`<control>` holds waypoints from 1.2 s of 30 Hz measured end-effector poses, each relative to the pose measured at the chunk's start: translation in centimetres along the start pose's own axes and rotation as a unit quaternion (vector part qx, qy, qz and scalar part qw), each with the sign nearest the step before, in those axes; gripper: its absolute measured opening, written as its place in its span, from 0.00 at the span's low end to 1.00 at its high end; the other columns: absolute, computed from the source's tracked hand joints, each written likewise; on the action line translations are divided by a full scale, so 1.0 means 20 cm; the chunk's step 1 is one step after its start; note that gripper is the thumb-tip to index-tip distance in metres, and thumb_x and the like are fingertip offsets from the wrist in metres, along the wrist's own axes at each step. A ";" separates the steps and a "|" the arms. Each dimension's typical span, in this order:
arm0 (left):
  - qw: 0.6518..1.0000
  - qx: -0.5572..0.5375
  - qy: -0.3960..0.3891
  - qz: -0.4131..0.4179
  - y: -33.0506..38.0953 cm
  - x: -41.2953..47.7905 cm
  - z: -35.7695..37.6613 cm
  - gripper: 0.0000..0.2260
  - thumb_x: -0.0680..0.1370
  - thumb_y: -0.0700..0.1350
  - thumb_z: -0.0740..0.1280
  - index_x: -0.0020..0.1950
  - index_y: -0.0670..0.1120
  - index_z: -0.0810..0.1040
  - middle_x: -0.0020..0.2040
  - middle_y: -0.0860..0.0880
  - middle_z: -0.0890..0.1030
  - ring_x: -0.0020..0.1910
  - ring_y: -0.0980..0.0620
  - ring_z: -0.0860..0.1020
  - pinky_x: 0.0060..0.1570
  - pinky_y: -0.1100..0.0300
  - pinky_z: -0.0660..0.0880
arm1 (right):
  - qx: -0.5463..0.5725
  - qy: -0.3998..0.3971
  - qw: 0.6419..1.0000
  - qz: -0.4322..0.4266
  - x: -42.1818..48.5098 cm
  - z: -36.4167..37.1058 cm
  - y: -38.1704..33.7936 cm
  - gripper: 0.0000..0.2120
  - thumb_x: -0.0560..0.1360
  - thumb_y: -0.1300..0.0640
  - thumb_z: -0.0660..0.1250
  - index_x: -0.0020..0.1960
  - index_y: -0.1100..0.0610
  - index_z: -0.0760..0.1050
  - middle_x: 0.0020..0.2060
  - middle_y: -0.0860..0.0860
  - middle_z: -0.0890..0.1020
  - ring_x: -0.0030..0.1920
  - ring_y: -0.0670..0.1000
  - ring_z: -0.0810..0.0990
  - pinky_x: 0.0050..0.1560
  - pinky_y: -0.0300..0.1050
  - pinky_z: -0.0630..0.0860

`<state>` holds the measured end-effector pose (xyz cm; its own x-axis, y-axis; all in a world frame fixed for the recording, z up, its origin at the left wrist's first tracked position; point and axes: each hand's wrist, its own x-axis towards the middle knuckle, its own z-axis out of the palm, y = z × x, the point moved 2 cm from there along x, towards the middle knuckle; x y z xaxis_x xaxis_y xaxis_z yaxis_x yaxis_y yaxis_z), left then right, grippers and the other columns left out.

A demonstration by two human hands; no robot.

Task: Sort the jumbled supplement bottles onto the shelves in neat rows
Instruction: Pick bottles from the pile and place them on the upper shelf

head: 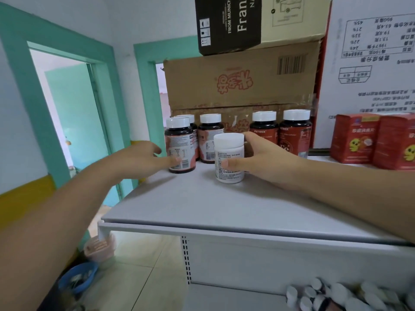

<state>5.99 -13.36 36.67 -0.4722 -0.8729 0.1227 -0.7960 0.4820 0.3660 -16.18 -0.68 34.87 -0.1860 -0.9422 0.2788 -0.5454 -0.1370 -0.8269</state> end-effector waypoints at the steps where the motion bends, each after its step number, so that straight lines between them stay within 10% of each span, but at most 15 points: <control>1: 0.998 0.063 -0.018 0.000 0.01 -0.04 -0.03 0.52 0.57 0.83 0.57 0.65 0.45 0.77 0.56 0.51 0.80 0.56 0.45 0.79 0.57 0.53 0.73 | -0.002 -0.003 1.000 0.006 -0.01 -0.01 -0.01 0.29 0.70 0.54 0.76 0.67 0.51 0.68 0.57 0.46 0.80 0.58 0.47 0.79 0.64 0.50 0.74; 8: 0.975 0.128 -0.109 0.142 0.36 -0.38 0.07 0.41 0.66 0.73 0.56 0.76 0.56 0.62 0.74 0.60 0.66 0.70 0.58 0.67 0.67 0.62 0.64 | 0.033 -0.060 0.998 -0.005 -0.18 -0.18 -0.09 0.18 0.72 0.63 0.72 0.58 0.49 0.72 0.53 0.47 0.82 0.53 0.45 0.82 0.55 0.43 0.79; 20: 0.951 0.089 -0.111 0.276 1.19 -0.49 0.41 0.32 0.73 0.69 0.59 0.74 0.57 0.64 0.70 0.59 0.71 0.65 0.58 0.71 0.62 0.62 0.68 | 0.078 -0.042 0.996 0.014 -0.72 -0.82 0.10 0.18 0.76 0.64 0.66 0.64 0.54 0.72 0.56 0.54 0.83 0.56 0.54 0.83 0.56 0.59 0.79; 30: 0.934 0.082 -0.135 0.321 1.93 -0.58 0.69 0.29 0.73 0.68 0.61 0.72 0.57 0.67 0.68 0.60 0.73 0.65 0.59 0.73 0.62 0.61 0.70 | 0.253 -0.004 0.964 0.086 -1.18 -1.42 0.38 0.14 0.74 0.58 0.54 0.55 0.53 0.74 0.49 0.56 0.79 0.49 0.57 0.72 0.39 0.48 0.66; 36: 0.938 0.106 -0.135 0.302 2.21 -0.56 0.80 0.27 0.76 0.66 0.60 0.72 0.57 0.67 0.69 0.60 0.71 0.62 0.59 0.70 0.57 0.65 0.64 | 0.181 0.109 0.973 0.093 -1.19 -1.71 0.53 0.07 0.75 0.56 0.66 0.52 0.55 0.75 0.43 0.54 0.81 0.44 0.51 0.78 0.48 0.46 0.72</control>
<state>-29.92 18.98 36.65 -0.9170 -0.3989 0.0007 -0.3964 0.9115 0.1100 -45.55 30.75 36.15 -0.4448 -0.8789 0.1723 -0.1696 -0.1062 -0.9798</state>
